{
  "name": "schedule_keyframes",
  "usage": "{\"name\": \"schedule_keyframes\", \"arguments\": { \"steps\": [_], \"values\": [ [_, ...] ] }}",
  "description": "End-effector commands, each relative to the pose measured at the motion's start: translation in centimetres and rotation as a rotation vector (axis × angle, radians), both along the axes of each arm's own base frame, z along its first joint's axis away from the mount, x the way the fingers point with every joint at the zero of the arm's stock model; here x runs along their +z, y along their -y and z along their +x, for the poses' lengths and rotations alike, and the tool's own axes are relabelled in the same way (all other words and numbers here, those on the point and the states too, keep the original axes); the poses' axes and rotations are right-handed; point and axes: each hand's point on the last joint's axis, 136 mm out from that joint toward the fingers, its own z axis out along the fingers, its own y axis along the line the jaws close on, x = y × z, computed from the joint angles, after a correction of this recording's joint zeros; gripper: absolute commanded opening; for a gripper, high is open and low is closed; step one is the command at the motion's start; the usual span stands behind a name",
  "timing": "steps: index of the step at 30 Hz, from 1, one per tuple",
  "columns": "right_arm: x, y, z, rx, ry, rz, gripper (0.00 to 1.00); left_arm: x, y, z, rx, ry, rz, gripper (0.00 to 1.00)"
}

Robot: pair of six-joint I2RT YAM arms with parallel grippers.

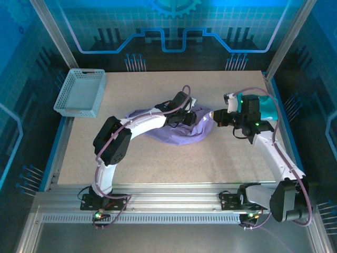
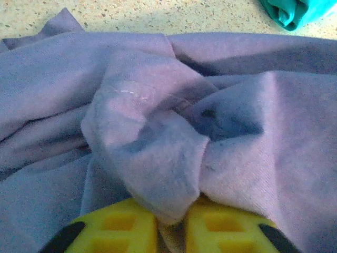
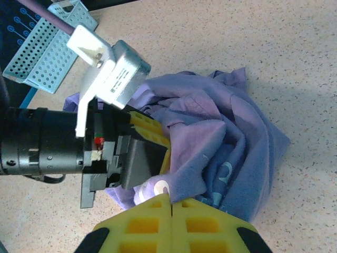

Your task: Fold the inside-out t-shirt

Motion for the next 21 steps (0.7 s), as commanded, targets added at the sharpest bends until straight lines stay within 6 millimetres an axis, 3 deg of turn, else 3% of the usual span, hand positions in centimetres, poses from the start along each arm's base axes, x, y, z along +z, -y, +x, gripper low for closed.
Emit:
{"name": "schedule_keyframes", "arguments": {
  "steps": [1,6,8,10,13,16,18,19,21],
  "values": [
    [0.6,0.9,-1.0,-0.029,0.042,-0.007,0.0,6.4,-0.5,0.6,-0.02,0.076,-0.13,0.0],
    [5.1,-0.1,-2.7,0.032,0.274,0.039,0.0,20.9,-4.5,-1.8,-0.057,0.242,-0.559,0.0],
    [6.6,-0.4,-3.3,0.039,0.355,0.041,0.0,25.6,-6.5,-2.9,-0.058,0.334,-0.654,0.0],
    [7.4,-0.5,-3.4,0.034,0.394,0.034,0.0,28.7,-7.8,-4.0,-0.071,0.407,-0.677,0.0],
    [7.8,-0.8,-3.1,0.027,0.398,0.013,0.0,31.4,-8.8,-5.3,-0.089,0.464,-0.662,0.0],
    [7.6,0.5,-1.9,-0.08,0.333,-0.024,0.0,33.3,-9.6,-6.4,-0.105,0.516,-0.622,0.0],
    [7.0,1.7,-1.3,-0.159,0.269,-0.06,0.0,33.8,-10.1,-6.9,-0.109,0.529,-0.58,0.0],
    [8.0,2.1,-0.9,-0.187,0.259,-0.07,0.0,33.8,-10.2,-7.0,-0.11,0.522,-0.557,0.0],
    [8.0,2.3,-0.4,-0.207,0.217,-0.076,0.0,33.2,-10.1,-7.4,-0.13,0.484,-0.529,0.0]
  ]
}}
